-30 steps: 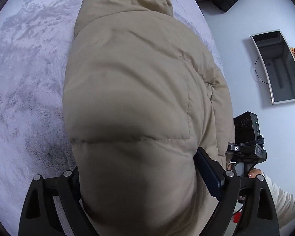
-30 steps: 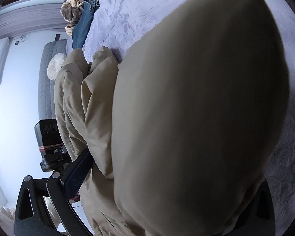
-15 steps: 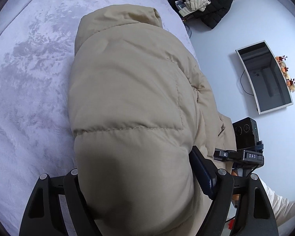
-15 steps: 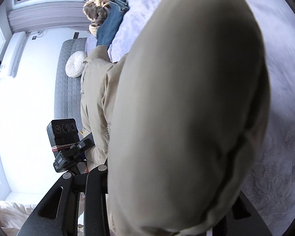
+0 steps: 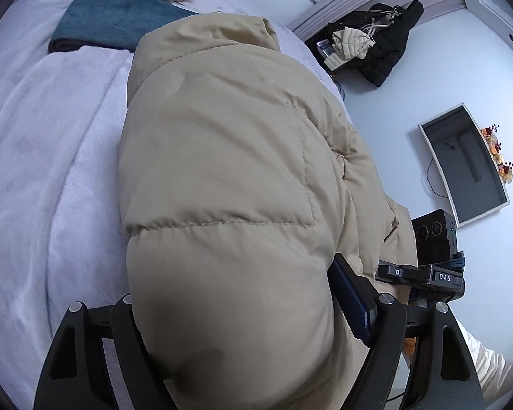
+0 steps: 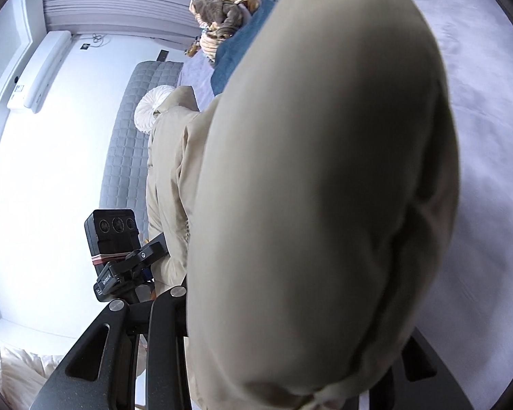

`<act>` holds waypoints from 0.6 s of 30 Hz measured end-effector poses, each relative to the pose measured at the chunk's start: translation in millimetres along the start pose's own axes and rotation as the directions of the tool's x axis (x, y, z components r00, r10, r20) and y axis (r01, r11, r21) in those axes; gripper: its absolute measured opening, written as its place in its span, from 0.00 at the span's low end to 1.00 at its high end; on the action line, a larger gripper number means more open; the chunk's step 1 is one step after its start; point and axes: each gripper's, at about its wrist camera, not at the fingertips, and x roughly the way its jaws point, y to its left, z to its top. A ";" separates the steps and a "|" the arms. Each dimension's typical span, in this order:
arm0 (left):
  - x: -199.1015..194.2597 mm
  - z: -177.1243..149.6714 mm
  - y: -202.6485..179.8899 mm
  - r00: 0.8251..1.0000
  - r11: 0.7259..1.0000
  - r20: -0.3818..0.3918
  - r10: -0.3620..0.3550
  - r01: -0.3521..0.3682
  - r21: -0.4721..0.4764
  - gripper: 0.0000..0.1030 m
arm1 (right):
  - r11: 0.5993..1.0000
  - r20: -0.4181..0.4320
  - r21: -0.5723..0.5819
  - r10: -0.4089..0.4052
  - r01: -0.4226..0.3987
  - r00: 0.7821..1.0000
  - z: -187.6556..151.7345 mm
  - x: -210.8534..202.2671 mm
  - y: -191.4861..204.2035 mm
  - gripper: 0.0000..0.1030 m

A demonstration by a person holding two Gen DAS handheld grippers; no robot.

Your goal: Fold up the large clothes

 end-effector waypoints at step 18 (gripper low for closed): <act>43.1 -0.9 56.8 0.962 0.962 0.009 0.274 -0.274 0.000 0.89 | 0.949 -0.023 0.102 -0.297 0.297 0.955 16.7 56.2 -32.0 0.63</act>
